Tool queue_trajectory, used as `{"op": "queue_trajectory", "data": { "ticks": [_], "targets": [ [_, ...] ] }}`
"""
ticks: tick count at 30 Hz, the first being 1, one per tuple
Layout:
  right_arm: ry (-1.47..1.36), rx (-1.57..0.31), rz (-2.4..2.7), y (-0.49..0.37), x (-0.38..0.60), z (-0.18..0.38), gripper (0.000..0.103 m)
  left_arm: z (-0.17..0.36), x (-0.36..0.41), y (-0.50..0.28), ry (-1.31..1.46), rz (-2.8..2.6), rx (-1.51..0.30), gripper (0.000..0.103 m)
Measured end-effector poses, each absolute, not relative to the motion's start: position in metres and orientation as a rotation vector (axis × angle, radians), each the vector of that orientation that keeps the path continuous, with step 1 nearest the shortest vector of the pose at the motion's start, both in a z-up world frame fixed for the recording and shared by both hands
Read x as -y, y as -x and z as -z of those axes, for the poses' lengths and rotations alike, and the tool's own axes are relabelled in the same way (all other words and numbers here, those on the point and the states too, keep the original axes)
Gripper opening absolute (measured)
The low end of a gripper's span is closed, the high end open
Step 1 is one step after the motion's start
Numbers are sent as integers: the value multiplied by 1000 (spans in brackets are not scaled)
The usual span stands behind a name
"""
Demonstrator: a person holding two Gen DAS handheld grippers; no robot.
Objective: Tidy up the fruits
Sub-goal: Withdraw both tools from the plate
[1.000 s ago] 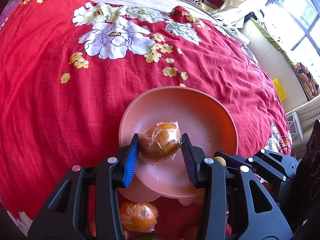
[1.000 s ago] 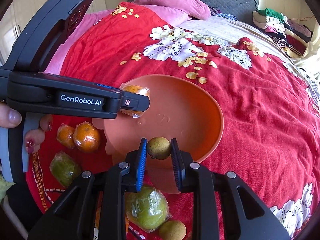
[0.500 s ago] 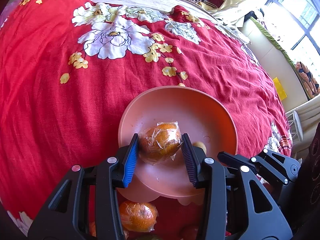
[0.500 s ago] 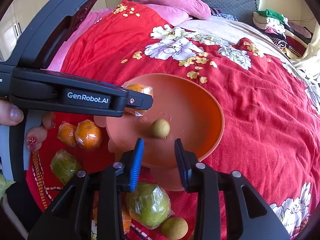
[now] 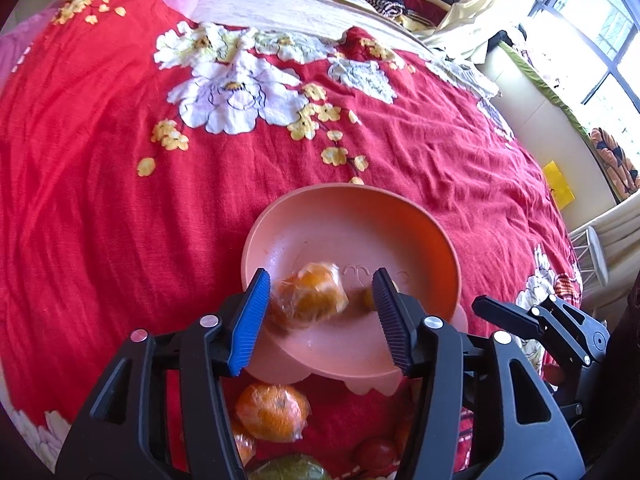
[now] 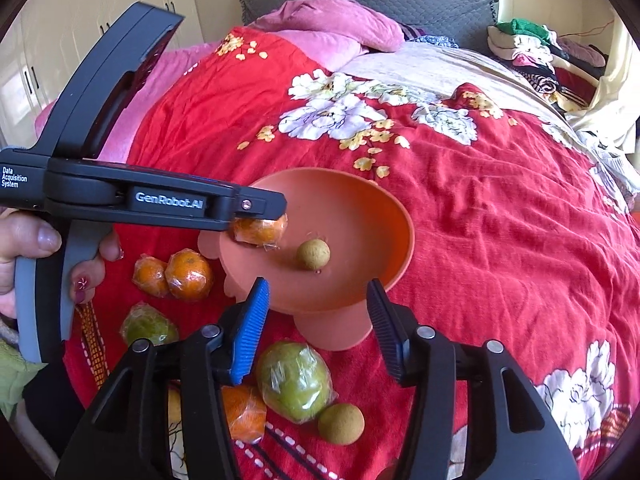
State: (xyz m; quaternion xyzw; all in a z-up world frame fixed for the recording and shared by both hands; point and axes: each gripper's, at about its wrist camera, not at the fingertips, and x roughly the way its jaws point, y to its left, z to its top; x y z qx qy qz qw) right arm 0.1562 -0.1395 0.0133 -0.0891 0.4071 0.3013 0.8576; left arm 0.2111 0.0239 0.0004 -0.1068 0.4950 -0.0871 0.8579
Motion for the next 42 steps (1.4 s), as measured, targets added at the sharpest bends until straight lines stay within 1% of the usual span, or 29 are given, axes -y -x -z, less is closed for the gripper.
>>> {"op": "queue_trajectory", "data": {
  "ticks": [5, 7, 12, 14, 18, 22, 25, 38, 42],
  "targets": [
    [169, -836, -627, -148, 144, -23, 58, -17, -23, -196, 200, 160, -991, 57],
    [166, -826, -620, -144, 146, -26, 62, -26, -21, -188, 184, 149, -965, 60],
    [160, -803, -614, -135, 149, -35, 68, -40, -22, -173, 170, 134, -920, 67],
    [162, -795, -604, -131, 149, -37, 73, -45, -23, -167, 166, 126, -908, 71],
    [176, -781, -582, -124, 149, -42, 83, -50, -25, -157, 169, 118, -896, 76],
    [194, -759, -567, -117, 148, -48, 88, -52, -28, -147, 174, 102, -891, 81],
    [212, -743, -561, -111, 146, -53, 89, -52, -32, -140, 184, 93, -889, 84],
    [246, -724, -570, -88, 137, -61, 91, -52, -46, -104, 190, 58, -883, 92],
    [248, -720, -572, -80, 136, -63, 91, -51, -50, -95, 193, 51, -885, 93]
  ]
}}
